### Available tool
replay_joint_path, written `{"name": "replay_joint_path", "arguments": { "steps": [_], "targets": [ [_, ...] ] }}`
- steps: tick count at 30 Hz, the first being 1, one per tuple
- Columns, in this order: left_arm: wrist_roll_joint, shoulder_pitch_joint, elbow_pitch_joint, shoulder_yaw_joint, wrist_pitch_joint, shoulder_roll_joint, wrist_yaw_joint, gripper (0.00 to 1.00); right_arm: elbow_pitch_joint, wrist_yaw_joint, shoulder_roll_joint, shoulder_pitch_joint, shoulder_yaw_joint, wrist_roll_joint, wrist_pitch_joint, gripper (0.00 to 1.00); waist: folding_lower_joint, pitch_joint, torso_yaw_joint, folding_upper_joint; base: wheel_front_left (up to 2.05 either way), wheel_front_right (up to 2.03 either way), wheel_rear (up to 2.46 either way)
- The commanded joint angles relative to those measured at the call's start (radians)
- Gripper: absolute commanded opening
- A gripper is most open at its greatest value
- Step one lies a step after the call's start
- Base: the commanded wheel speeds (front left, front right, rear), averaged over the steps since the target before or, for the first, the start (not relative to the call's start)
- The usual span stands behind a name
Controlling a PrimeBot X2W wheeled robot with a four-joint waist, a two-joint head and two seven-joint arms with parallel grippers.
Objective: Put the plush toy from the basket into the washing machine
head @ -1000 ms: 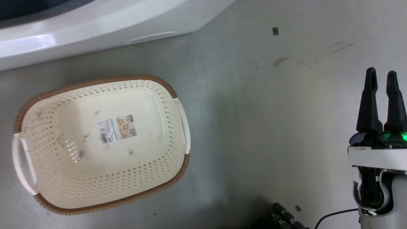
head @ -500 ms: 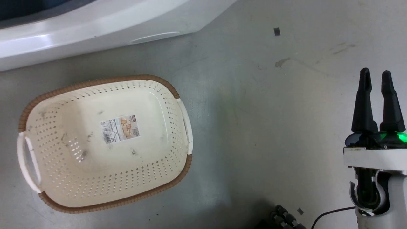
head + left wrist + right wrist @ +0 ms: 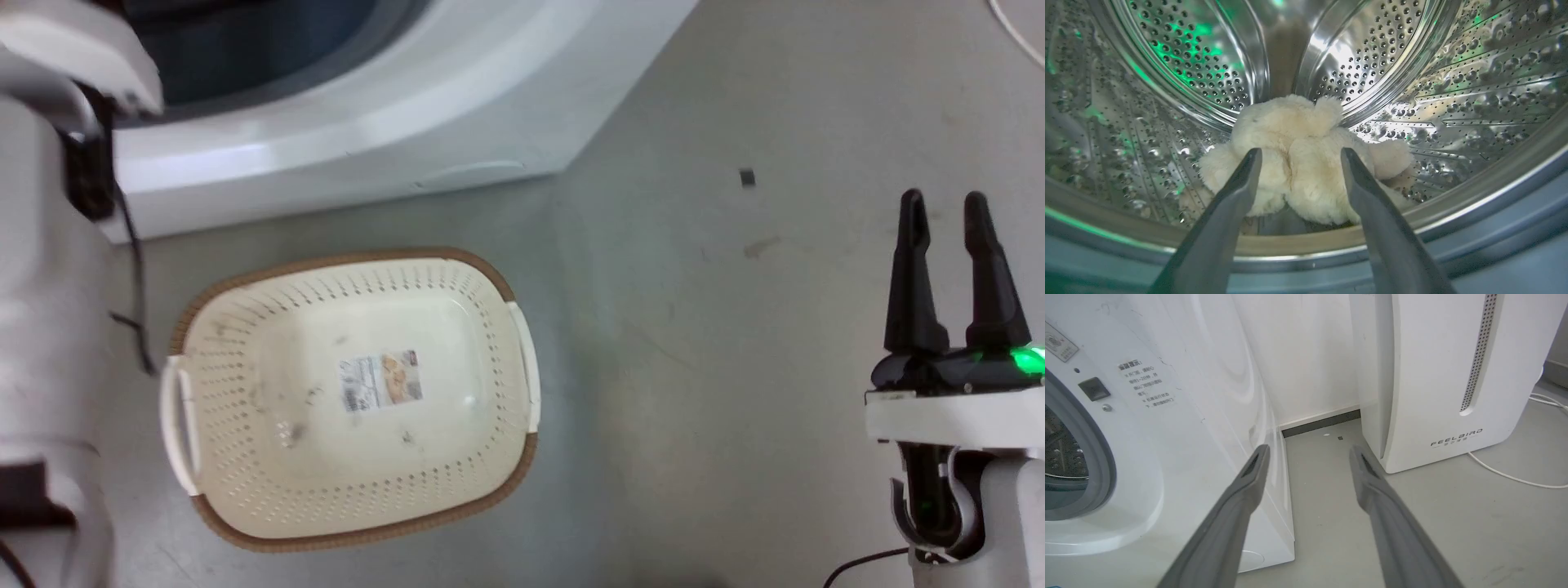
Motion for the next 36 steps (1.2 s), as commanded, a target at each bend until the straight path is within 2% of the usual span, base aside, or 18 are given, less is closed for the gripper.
{"name": "replay_joint_path", "arguments": {
  "steps": [1, 10, 18, 26, 29, 36],
  "targets": [
    [0.003, 0.083, -0.045, 0.011, -0.005, -0.018, 0.02, 1.0, 0.004, 0.001, -0.001, 0.021, 0.003, -0.015, -0.004, 1.0, 0.0, -0.077, 0.05, 0.0, 0.0, 0.0, 0.0],
    [0.027, 0.38, -0.256, 0.037, -0.005, -0.132, 0.068, 1.0, 0.029, 0.001, -0.001, 0.088, 0.009, -0.064, -0.004, 1.0, 0.0, -0.235, 0.13, 0.0, 0.0, 0.0, 0.0],
    [0.087, 0.631, -0.49, 0.059, -0.005, -0.194, 0.102, 1.0, 0.045, 0.001, -0.001, 0.16, 0.014, -0.103, -0.004, 1.0, 0.0, -0.362, 0.185, 0.0, 0.0, 0.0, 0.0],
    [0.128, 0.881, -0.649, 0.057, -0.005, -0.231, 0.104, 1.0, 0.06, 0.001, -0.001, 0.238, 0.023, -0.131, -0.004, 1.0, 0.0, -0.471, 0.213, 0.0, 0.0, 0.0, 0.0],
    [0.126, 0.931, -0.661, 0.063, -0.005, -0.237, 0.102, 1.0, 0.062, 0.001, -0.001, 0.258, 0.023, -0.135, -0.004, 1.0, 0.0, -0.493, 0.22, 0.0, 0.0, 0.0, 0.0],
    [0.129, 1.082, -0.666, 0.042, -0.005, -0.264, 0.064, 1.0, 0.075, 0.001, -0.001, 0.334, 0.033, -0.152, -0.004, 1.0, 0.0, -0.584, 0.236, 0.0, 0.0, 0.0, 0.0]
  ]
}}
